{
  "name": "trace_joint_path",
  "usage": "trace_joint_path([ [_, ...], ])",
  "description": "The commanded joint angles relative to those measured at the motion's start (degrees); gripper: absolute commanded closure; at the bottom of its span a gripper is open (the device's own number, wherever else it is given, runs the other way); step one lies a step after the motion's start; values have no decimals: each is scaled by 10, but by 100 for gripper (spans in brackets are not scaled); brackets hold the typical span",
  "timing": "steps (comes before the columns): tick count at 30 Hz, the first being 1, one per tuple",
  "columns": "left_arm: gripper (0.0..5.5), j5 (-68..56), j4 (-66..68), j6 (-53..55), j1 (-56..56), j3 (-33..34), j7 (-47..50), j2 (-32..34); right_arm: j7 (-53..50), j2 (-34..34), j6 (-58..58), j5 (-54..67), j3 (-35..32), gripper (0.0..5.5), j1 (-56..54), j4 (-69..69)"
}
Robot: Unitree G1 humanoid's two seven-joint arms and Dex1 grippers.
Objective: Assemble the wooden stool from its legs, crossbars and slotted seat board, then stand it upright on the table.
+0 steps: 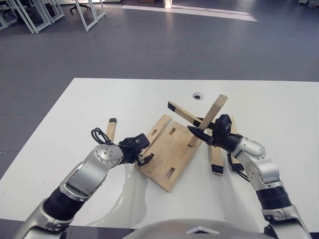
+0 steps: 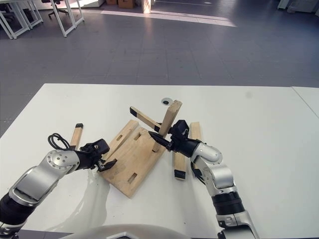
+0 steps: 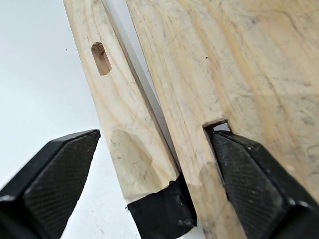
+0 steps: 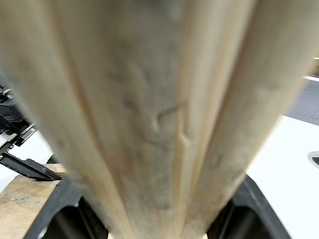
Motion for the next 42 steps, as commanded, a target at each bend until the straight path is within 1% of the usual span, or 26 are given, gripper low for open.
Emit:
trace_joint_path([
  [1,133,0,11,21,13,-10,-4,-4,-26,-57,205,-86,73,347,17,173],
  [3,133,0,7,24,14,-9,-2,-7,-39,-66,201,-106,86,347,-6,162],
  [5,133,0,4,26,15,-10,1,-11,-36,-69,221,-97,97,347,-7,143],
  [9,133,-1,0,31,17,-11,5,-18,-37,-70,228,-91,105,347,-7,165],
  [14,133,-3,-7,35,7,-4,2,-15,6,-67,257,-22,65,347,-38,220],
  [19,133,-3,-4,34,-5,-5,1,-18,16,-72,227,-30,73,347,-86,269],
  [24,133,0,-3,35,-3,-7,4,-23,15,-74,213,-23,74,347,-92,218],
  [28,133,2,-1,34,3,-9,9,-28,8,-68,200,9,41,347,-95,172],
  [34,133,7,2,33,4,-8,9,-31,-2,-66,200,16,11,347,-110,177],
  [35,133,7,1,34,5,-8,10,-31,-2,-65,201,15,10,311,-110,181],
  [36,133,7,0,36,6,-7,10,-32,-1,-65,202,15,9,301,-110,183],
  [37,133,7,-2,37,8,-7,11,-32,-1,-63,202,13,8,277,-109,185],
  [42,133,8,-2,37,11,-6,10,-32,-8,-52,202,4,-6,191,-108,181],
])
